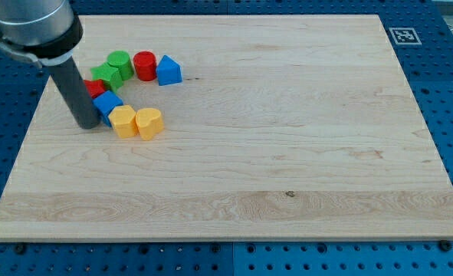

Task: Push red star towards blue triangle

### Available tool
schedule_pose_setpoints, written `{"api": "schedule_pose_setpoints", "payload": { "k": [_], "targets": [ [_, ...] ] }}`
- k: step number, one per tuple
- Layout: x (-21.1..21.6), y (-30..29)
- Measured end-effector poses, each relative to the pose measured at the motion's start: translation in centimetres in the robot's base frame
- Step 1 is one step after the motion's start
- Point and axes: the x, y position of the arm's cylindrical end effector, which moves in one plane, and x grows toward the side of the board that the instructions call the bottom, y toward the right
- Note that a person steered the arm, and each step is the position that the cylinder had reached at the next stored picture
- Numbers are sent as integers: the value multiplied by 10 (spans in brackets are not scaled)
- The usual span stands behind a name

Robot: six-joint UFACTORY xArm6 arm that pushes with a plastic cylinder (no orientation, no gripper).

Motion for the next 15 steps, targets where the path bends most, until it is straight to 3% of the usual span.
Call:
{"api": "schedule_pose_setpoints", "payload": {
  "k": [1, 3, 4, 6, 13, 15],
  "targets": [
    [-17, -1],
    [-14, -56],
    [-38, -67],
    [-58, -66],
    [-45, 106],
    [-45, 129]
  ]
}}
